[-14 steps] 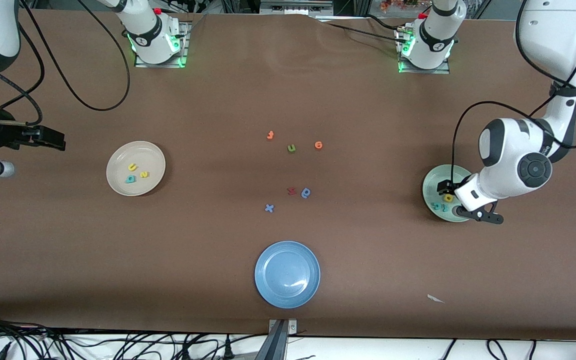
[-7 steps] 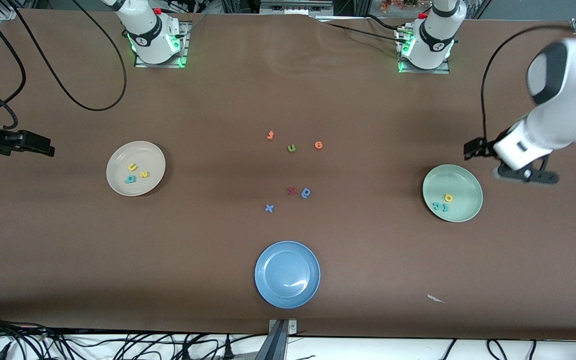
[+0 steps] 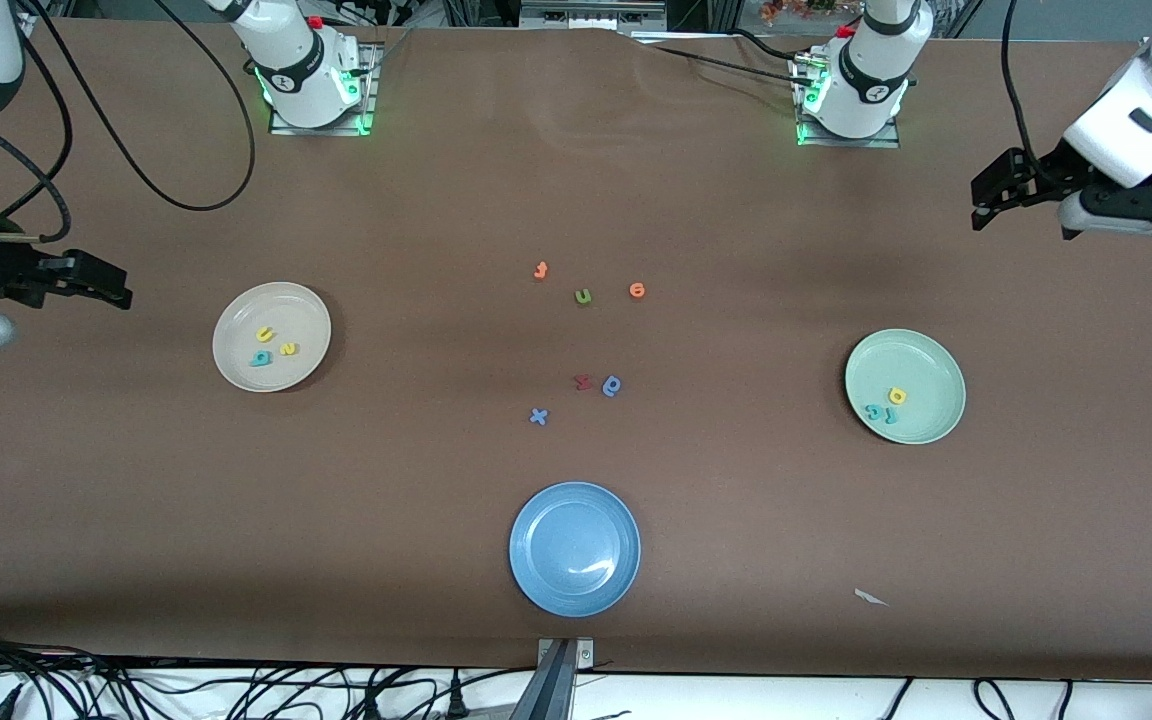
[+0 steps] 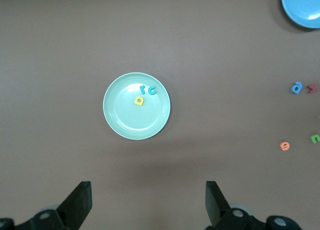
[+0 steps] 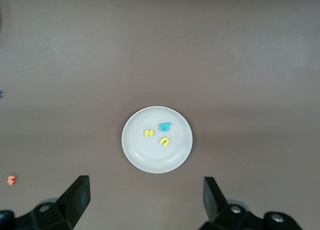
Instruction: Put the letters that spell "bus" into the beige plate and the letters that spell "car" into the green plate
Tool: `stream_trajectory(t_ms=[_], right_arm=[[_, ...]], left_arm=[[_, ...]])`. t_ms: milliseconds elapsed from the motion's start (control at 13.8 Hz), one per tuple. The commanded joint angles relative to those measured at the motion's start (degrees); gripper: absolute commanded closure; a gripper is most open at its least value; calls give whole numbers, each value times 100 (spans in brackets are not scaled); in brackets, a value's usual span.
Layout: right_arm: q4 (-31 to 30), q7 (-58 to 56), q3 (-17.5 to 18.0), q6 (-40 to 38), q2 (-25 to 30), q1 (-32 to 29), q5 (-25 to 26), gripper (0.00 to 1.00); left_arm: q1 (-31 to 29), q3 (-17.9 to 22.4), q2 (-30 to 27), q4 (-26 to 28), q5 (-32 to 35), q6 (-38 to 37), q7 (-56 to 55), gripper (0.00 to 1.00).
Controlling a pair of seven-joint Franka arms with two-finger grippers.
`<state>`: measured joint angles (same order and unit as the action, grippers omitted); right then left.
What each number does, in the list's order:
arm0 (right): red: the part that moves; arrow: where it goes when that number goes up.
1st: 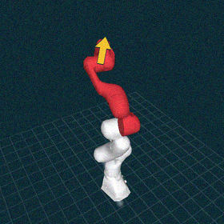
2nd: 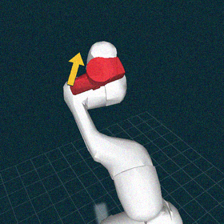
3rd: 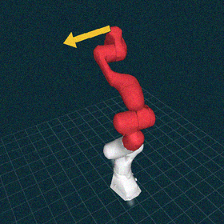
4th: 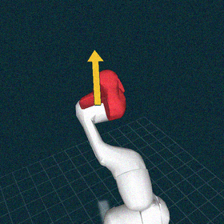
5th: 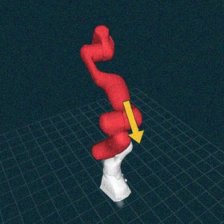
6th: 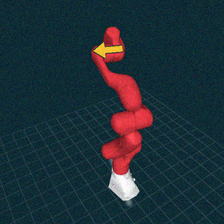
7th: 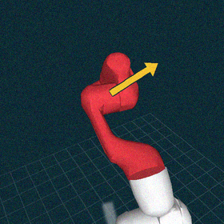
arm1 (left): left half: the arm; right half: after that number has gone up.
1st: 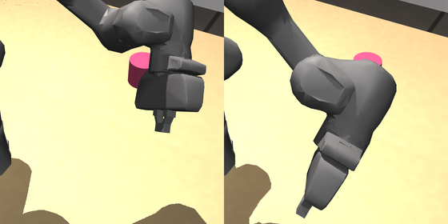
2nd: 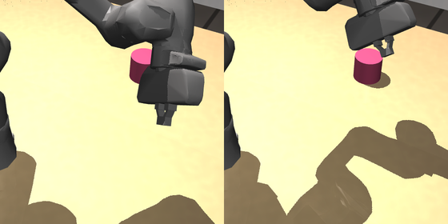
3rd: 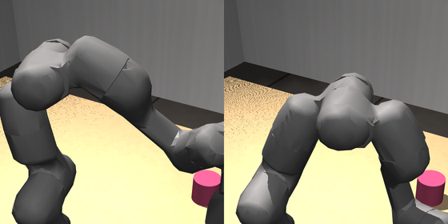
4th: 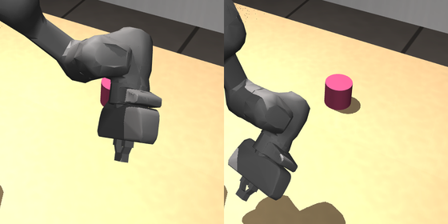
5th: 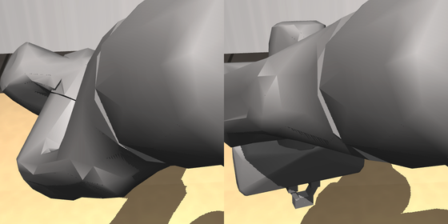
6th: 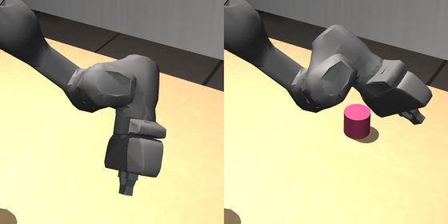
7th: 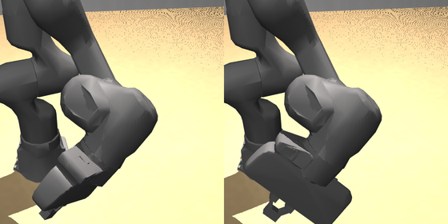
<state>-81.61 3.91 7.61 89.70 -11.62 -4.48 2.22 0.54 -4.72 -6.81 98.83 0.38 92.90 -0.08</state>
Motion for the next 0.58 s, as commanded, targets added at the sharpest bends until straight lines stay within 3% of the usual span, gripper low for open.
stream_trajectory(t_ms=[0, 508], right_arm=[[-180, 417, 241, 47, 116, -79, 59, 0], [-171, 418, 233, 56, 72, -88, 42, 0]], left_arm=[[-150, -37, -13, -92, 41, -150, -124, 0], [-98, -29, 75, -567, 49, -563, -379, 0]])
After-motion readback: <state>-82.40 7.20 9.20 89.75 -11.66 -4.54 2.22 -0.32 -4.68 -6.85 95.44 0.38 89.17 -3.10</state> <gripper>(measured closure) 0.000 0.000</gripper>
